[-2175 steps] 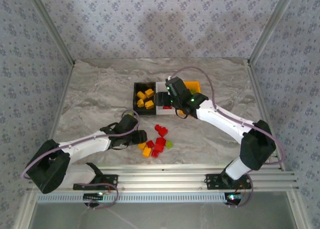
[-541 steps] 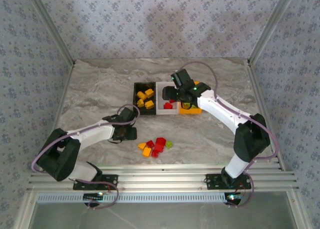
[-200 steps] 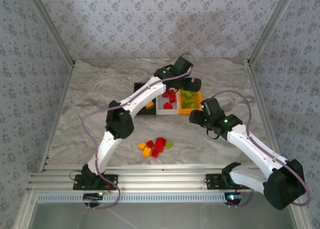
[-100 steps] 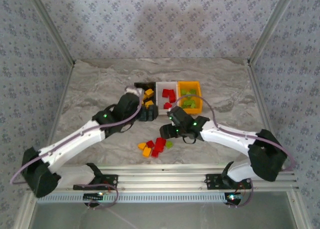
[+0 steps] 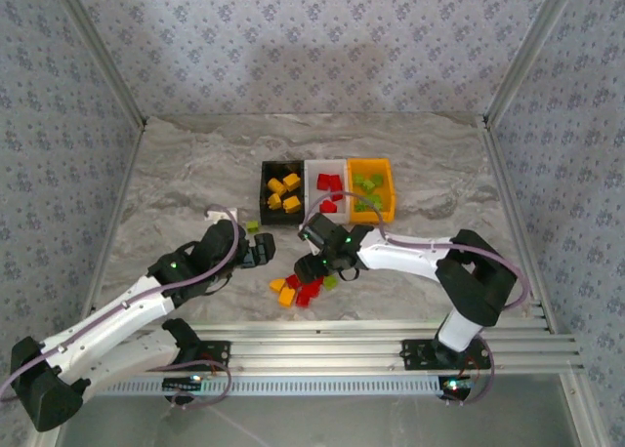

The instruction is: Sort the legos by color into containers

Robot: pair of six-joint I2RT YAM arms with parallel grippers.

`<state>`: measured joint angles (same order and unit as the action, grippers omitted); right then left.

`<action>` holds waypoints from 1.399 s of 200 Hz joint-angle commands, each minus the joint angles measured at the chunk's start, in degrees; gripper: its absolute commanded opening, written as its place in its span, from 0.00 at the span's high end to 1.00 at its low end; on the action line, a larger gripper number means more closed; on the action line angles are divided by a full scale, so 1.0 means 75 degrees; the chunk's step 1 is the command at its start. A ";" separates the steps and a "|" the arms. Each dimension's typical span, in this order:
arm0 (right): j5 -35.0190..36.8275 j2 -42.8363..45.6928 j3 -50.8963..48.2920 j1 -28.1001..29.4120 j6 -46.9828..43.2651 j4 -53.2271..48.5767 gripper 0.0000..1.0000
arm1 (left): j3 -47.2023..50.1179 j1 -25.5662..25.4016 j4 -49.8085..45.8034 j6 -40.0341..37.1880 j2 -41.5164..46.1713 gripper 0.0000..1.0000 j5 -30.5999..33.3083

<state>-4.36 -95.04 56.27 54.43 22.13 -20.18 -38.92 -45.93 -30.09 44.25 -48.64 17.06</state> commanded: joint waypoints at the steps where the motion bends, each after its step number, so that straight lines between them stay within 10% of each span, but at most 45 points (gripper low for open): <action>1: -0.0202 -0.0252 0.0267 0.0066 -0.0363 -0.0493 0.30 | 0.0023 0.0096 -0.0146 0.0083 0.0085 0.00 0.0197; 65: -0.0214 0.0049 -0.0046 0.0073 -0.0262 -0.0542 0.61 | 0.0130 0.0331 -0.0137 0.0075 0.0087 0.00 0.0013; 164: 0.0528 0.1464 0.0700 -0.1152 0.0285 -0.0830 0.70 | 0.0310 0.0356 0.0053 -0.0042 0.0183 0.00 -0.0076; 208: 0.0830 0.0499 0.2067 -0.1859 0.0413 -0.1156 0.56 | 0.0396 0.0355 -0.0081 0.0024 0.0285 0.00 -0.0209; 237: 0.0642 0.0316 0.1817 -0.1366 0.0756 -0.1463 0.30 | 0.0521 0.0370 -0.0225 0.0040 0.0494 0.01 -0.0280; 280: 0.0593 0.0049 0.0761 -0.0259 0.1712 -0.1102 0.24 | 0.0830 0.0405 -0.0164 0.0175 0.0724 0.01 -0.0212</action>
<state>0.01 -92.53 65.28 48.84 29.74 -27.22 -33.91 -43.46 -30.26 44.49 -44.25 15.66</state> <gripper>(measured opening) 0.759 0.994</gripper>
